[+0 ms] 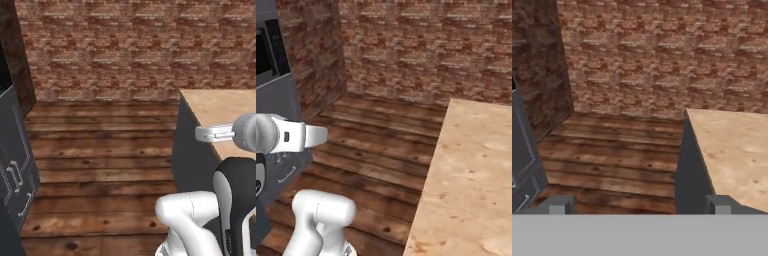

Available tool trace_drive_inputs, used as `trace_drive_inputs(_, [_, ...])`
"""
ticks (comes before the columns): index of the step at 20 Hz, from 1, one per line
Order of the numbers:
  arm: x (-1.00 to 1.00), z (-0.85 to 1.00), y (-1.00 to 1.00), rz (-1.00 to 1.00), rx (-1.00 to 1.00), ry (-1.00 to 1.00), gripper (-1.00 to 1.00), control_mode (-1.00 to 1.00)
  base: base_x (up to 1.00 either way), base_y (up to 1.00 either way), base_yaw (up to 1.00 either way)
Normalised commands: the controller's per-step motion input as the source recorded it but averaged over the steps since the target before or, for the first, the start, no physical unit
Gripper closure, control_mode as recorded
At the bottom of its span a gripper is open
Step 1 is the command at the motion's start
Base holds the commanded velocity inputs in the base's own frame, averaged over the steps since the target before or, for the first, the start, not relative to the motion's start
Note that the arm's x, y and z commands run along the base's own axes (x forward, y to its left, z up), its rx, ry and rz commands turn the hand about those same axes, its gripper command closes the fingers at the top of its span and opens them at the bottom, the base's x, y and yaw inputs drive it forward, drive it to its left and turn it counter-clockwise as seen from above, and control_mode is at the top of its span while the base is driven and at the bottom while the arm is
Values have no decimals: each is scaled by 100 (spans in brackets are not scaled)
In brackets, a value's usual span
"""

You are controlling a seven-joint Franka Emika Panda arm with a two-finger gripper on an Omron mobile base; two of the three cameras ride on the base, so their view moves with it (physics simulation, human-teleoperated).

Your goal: Take the mango, orange, and kiwi from the freezer and place them in the bowl on the counter.

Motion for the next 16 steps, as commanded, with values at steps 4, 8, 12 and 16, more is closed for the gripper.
trace_drive_inputs(4, [0,0,0,0,0,0,-100,100,100,1,45])
trace_drive_inputs(8, [0,0,0,0,0,0,-100,100,73,0,66])
trace_drive_inputs(12, [0,0,0,0,0,0,-100,100,30,3,78])
trace_drive_inputs(16, [0,0,0,0,0,0,-100,100,33,0,70])
